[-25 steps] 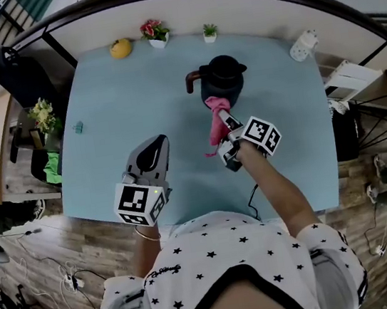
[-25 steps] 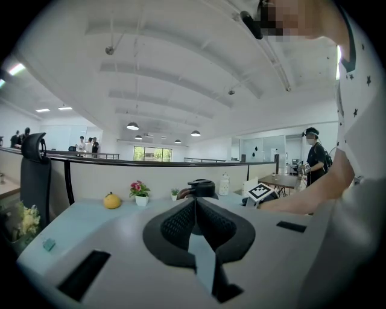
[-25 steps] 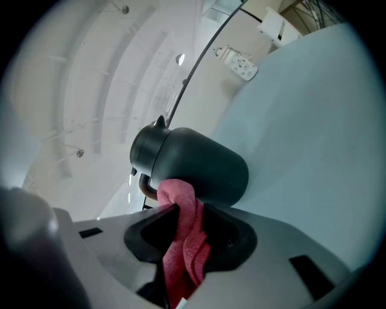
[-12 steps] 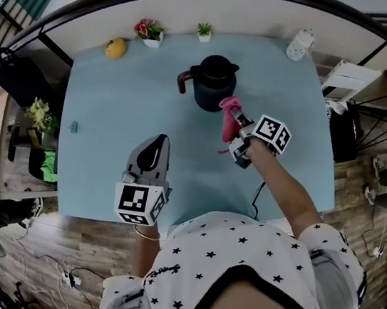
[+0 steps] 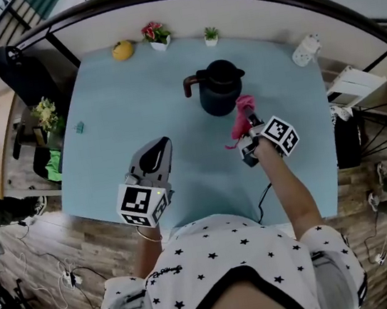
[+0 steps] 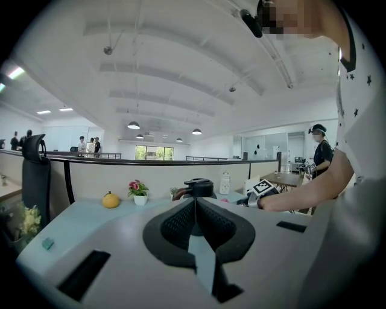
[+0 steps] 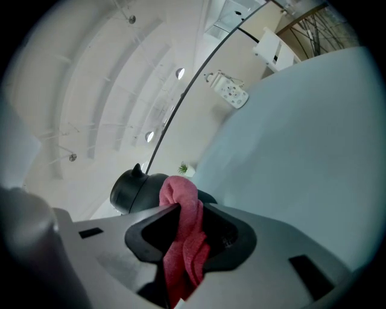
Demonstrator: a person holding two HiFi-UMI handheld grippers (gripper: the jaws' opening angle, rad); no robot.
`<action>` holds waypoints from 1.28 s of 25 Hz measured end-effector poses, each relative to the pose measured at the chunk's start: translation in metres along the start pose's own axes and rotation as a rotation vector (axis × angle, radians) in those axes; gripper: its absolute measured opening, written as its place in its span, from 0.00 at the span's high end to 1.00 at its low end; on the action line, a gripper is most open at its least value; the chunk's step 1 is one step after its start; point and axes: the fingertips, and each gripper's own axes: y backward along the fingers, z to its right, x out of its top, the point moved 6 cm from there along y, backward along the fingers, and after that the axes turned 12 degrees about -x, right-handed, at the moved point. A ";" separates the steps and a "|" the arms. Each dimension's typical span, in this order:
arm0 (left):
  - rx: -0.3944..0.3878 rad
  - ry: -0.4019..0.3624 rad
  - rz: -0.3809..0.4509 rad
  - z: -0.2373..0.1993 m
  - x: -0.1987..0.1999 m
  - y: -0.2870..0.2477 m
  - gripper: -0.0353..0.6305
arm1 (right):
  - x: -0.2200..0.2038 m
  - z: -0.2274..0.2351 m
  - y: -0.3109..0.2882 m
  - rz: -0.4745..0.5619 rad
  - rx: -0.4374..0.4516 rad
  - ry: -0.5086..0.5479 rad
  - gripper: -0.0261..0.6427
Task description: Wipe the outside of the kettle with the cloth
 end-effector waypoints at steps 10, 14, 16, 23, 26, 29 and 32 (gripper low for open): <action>-0.029 0.004 0.005 0.000 -0.003 0.000 0.90 | -0.066 -0.013 0.022 -0.114 0.029 0.249 0.79; -0.018 0.007 0.004 -0.004 -0.004 0.006 0.90 | -0.102 -0.034 0.010 -0.197 0.071 0.264 0.79; -0.003 0.009 0.003 -0.008 -0.004 0.012 0.90 | -0.118 -0.039 0.000 -0.232 0.064 0.205 0.79; 0.045 0.017 -0.001 -0.024 -0.007 0.029 0.90 | -0.139 -0.036 -0.036 -0.242 -0.019 -0.041 0.79; 0.045 0.022 -0.005 -0.028 -0.010 0.029 0.90 | -0.135 -0.032 -0.047 -0.212 -0.047 -0.111 0.79; 0.038 0.023 -0.006 -0.030 -0.008 0.025 0.90 | -0.129 -0.029 -0.051 -0.194 -0.067 -0.125 0.79; 0.028 0.020 -0.006 -0.029 -0.007 0.021 0.90 | -0.125 -0.024 -0.050 -0.195 -0.082 -0.128 0.79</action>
